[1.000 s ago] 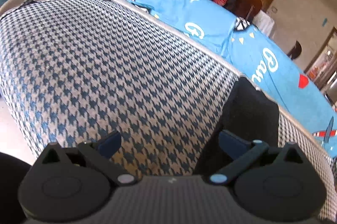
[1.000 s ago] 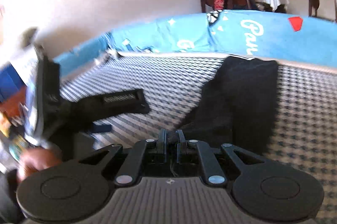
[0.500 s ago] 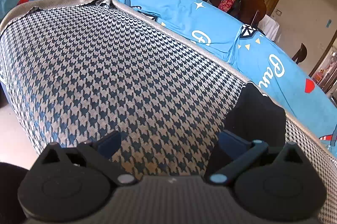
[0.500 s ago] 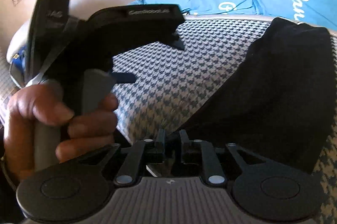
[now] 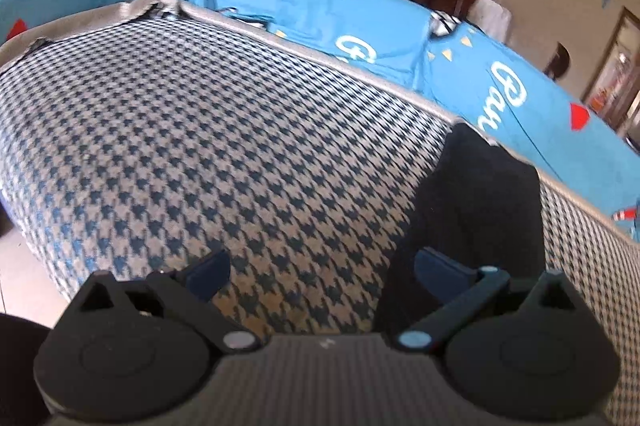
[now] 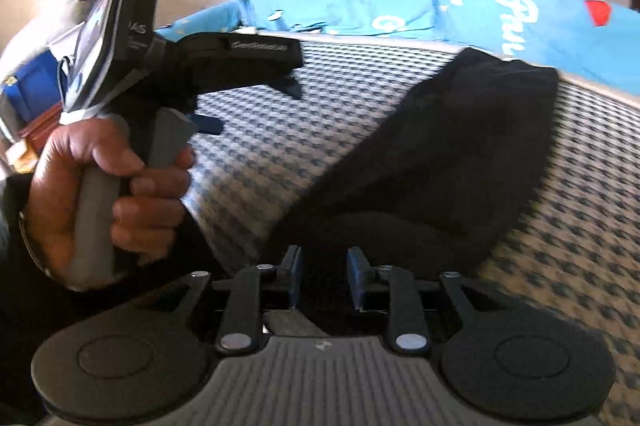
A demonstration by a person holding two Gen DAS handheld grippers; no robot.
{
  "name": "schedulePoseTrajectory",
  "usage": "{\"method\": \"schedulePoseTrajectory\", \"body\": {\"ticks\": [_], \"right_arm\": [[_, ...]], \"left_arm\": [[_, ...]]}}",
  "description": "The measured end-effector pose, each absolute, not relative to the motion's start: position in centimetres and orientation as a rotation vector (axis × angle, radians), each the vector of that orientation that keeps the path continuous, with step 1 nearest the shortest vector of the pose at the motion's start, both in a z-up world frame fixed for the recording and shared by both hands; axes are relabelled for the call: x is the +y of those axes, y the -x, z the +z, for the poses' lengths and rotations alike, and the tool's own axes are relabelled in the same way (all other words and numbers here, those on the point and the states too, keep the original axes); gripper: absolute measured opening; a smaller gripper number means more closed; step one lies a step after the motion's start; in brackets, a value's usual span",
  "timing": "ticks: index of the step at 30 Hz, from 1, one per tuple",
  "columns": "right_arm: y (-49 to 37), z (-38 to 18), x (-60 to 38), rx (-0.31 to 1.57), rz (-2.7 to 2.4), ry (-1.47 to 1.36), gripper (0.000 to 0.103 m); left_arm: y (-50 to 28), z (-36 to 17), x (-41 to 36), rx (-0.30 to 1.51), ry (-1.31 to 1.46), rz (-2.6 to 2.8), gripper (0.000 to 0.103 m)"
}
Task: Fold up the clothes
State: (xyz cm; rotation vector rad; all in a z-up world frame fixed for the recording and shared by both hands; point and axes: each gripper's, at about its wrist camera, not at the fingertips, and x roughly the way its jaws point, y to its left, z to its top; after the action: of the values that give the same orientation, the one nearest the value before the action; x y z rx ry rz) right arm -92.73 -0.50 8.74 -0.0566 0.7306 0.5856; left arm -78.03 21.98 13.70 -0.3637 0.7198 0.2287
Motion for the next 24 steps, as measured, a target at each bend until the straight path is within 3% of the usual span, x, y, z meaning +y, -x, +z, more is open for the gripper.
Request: {"method": "schedulePoseTrajectory", "body": {"ticks": [8,12,24], "right_arm": [[95.0,7.7,-4.4,0.736,0.474,0.106,0.033],[96.6,7.3,-5.5,0.731,0.463,0.128,0.041],[94.7,5.5,-6.1,0.752,0.500,-0.012,0.042]], "left_arm": [[76.9,12.2,20.8,0.774,0.314,0.241,0.103],[76.4,11.6,20.2,0.803,0.295,0.224,0.103],[76.0,10.5,19.3,0.850,0.265,0.201,0.103]]}}
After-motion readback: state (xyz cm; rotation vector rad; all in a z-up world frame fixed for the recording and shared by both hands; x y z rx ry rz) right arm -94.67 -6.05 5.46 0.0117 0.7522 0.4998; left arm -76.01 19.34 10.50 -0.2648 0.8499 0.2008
